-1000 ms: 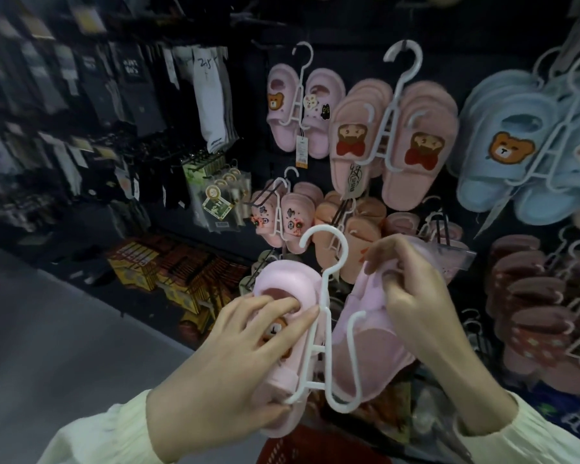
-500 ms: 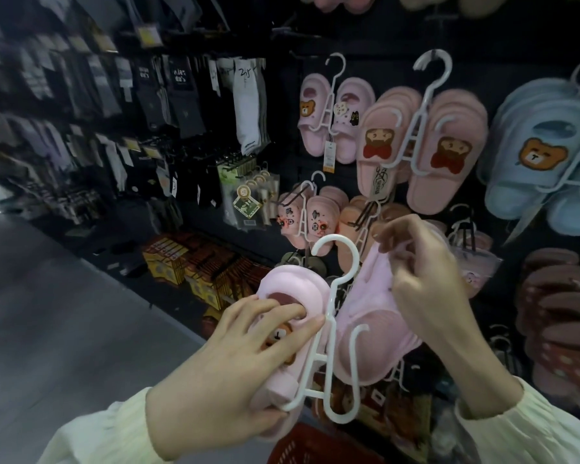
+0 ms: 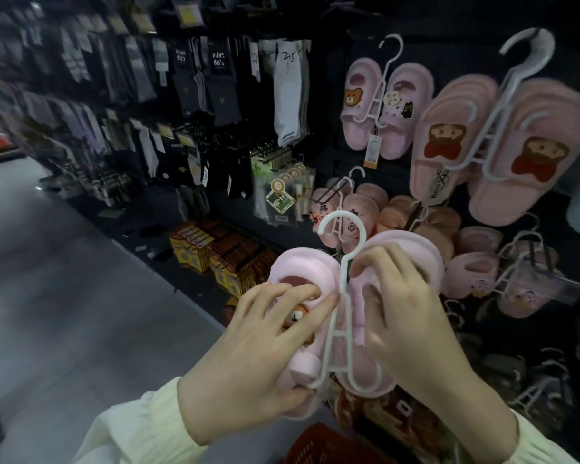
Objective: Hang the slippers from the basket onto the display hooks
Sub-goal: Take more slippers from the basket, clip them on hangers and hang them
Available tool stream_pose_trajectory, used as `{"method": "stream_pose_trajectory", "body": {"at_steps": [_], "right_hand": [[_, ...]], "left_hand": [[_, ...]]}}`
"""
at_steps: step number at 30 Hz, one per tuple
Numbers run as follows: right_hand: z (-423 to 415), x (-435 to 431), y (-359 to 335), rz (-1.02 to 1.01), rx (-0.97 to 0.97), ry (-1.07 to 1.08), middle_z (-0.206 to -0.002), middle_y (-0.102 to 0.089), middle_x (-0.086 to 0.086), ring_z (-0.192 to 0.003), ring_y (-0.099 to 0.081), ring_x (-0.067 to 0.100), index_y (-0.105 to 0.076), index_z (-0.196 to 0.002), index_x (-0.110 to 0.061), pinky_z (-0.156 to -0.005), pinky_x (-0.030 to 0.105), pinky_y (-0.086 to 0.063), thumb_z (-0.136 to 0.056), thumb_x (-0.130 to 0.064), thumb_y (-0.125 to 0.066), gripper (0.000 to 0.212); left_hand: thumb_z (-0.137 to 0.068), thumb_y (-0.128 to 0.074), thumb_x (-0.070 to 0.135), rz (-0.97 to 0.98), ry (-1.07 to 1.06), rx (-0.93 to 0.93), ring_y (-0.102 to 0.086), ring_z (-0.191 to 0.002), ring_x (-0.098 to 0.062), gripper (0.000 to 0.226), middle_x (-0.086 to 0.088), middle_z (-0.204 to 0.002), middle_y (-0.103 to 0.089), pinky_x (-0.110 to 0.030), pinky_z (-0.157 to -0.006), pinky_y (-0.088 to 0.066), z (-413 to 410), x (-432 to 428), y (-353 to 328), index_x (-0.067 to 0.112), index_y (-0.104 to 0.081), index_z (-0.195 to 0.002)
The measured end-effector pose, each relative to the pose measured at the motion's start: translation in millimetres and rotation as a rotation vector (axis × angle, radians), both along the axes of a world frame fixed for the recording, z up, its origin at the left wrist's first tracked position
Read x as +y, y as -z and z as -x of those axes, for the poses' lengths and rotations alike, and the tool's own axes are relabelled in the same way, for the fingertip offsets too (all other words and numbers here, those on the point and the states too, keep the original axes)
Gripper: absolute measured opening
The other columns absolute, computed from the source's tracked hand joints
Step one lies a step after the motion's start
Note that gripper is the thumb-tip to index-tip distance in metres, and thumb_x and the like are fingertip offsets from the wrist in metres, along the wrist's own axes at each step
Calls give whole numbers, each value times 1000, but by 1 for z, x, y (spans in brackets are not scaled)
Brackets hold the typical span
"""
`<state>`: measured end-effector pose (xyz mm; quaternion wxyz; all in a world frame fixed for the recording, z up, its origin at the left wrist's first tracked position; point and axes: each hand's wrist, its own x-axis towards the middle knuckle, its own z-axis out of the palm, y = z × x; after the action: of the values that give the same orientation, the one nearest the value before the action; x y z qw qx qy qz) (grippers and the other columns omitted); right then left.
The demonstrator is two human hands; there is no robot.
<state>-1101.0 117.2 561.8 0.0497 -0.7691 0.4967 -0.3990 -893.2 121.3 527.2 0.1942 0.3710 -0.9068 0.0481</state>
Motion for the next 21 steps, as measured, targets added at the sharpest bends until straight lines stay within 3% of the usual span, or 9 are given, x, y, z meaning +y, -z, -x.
{"method": "stream_pose_trajectory", "body": {"at_steps": [3,6,11,16,18,21], "right_hand": [[-13,-17,4,-4,112,39,-107,-50,-6,-94,-52,19,-49,-99,-23,-79,41,-49,-79,-10,-42,25],[-26,-37,1,-17,188,72,-110,-53,-4,-96,-56,22,-46,-102,-25,-80,44,-50,-83,-18,-39,21],[-41,-72,-14,-85,161,118,-93,-59,-5,-82,-57,19,-53,-101,-22,-66,30,-45,-72,-16,-49,29],[-56,-103,-28,-116,78,112,-79,-46,-18,-74,-53,13,-57,-92,-18,-62,27,-45,-72,-40,-28,42],[-59,-112,-28,-142,75,131,-83,-50,-16,-81,-53,12,-54,-92,-22,-66,32,-49,-72,-31,-36,28],[-60,-128,-24,-199,48,162,-85,-50,-21,-87,-48,2,-48,-88,-32,-63,20,-38,-68,-21,-36,26]], "left_hand": [[-65,-71,53,23,-1,26,-40,-128,-23,105,4,-141,-36,-46,-107,-34,-8,-20,0,24,-26,-156],[-66,-71,55,55,-1,23,-42,-127,-22,103,5,-140,-38,-47,-107,-34,-18,-44,-2,24,-30,-154],[-69,-72,57,128,16,-2,-45,-126,-24,97,4,-137,-43,-50,-108,-35,-35,-91,-8,24,-36,-153],[-73,-73,60,183,49,-12,-46,-123,-24,95,4,-136,-43,-51,-110,-33,-47,-134,-9,25,-35,-153],[-77,-67,61,195,77,8,-47,-122,-25,90,3,-137,-43,-50,-110,-31,-49,-148,-8,26,-34,-153],[-76,-70,59,194,107,21,-47,-122,-26,92,3,-138,-43,-51,-110,-33,-54,-173,-4,27,-32,-153]]}}
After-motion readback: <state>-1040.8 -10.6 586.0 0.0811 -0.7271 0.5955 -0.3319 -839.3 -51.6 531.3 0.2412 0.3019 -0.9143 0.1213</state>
